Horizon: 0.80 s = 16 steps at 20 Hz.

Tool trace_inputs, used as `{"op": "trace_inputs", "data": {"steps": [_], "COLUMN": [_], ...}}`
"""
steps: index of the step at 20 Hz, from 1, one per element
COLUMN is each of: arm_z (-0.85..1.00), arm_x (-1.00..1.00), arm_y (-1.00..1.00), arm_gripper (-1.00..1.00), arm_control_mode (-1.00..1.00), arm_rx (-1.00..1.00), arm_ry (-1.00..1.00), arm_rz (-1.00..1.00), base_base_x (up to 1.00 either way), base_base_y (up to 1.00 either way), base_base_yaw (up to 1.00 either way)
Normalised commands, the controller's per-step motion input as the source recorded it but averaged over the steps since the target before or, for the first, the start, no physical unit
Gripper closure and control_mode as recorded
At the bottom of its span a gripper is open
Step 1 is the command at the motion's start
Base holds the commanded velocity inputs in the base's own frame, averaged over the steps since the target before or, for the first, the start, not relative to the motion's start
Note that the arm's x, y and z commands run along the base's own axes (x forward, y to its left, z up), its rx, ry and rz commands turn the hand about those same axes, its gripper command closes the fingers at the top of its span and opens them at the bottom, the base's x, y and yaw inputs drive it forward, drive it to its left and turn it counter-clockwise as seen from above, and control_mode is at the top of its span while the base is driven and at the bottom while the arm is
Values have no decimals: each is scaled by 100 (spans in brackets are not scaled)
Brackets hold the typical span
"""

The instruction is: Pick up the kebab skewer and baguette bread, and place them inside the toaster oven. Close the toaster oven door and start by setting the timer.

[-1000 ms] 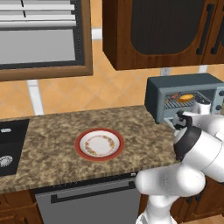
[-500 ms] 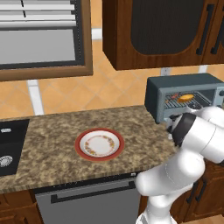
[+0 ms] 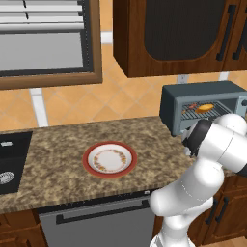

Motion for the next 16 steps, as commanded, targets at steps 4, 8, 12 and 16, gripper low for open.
{"op": "trace_inputs", "data": {"steps": [4, 8, 12, 16], "arm_z": [-17, -1, 0, -10], "arm_x": [16, -9, 0, 7], "arm_y": [0, -4, -3, 0], "arm_gripper": [-100, -100, -100, -100], "arm_control_mode": [-100, -100, -100, -100], "arm_rx": [0, 0, 0, 0], "arm_ry": [0, -1, 0, 0], "arm_rz": [0, 0, 0, 0], "base_base_x": [0, 0, 0, 0], "base_base_y": [0, 0, 0, 0], "base_base_yaw": [0, 0, 0, 0]}}
